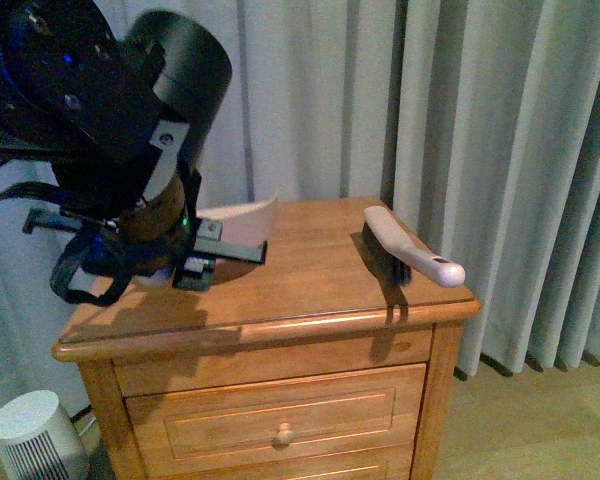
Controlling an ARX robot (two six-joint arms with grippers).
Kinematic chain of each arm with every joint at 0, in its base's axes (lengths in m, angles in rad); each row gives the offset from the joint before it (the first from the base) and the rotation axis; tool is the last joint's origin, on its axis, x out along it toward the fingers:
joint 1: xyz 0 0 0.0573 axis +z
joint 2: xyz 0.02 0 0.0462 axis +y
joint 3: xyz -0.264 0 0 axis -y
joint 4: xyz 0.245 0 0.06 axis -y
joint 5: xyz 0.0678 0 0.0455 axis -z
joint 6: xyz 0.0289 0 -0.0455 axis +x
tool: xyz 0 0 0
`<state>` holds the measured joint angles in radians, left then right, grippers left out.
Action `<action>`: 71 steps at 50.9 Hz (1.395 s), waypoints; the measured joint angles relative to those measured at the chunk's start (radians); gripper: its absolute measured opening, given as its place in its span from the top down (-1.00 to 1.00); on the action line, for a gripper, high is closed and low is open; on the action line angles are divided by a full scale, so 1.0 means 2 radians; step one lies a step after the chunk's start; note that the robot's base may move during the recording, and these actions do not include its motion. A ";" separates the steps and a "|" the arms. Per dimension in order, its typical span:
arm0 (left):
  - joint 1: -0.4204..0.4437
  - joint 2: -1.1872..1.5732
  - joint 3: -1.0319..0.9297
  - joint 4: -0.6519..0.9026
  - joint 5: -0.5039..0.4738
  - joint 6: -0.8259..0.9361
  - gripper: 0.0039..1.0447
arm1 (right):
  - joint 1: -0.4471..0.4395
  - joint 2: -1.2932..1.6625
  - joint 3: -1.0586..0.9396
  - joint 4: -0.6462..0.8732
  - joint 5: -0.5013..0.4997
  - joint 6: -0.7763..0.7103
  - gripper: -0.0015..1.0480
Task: Clean up trash
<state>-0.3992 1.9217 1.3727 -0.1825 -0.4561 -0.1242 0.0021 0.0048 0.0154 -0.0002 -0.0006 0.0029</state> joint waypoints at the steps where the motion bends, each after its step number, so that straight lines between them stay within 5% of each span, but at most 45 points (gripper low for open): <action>1: 0.000 -0.005 -0.002 0.005 0.000 0.001 0.49 | 0.000 0.000 0.000 0.000 0.000 0.000 -0.86; 19: -0.010 -0.215 -0.174 0.239 -0.025 0.141 0.49 | 0.000 0.000 0.000 0.000 0.000 0.000 -0.86; 28: -0.015 -0.354 -0.277 0.273 -0.006 0.212 0.49 | 0.000 0.000 0.000 0.000 0.000 0.000 -0.86; 59: -0.019 -0.773 -0.455 0.121 0.003 0.279 0.50 | 0.000 0.000 0.000 0.000 0.000 0.000 -0.86; 71: 0.036 -0.808 -0.490 0.106 0.060 0.269 0.50 | 0.000 0.000 0.000 0.000 0.000 0.000 -0.86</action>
<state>-0.3275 0.3054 0.3927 0.0303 -0.3355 0.4133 0.0021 0.0048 0.0154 -0.0002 -0.0006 0.0025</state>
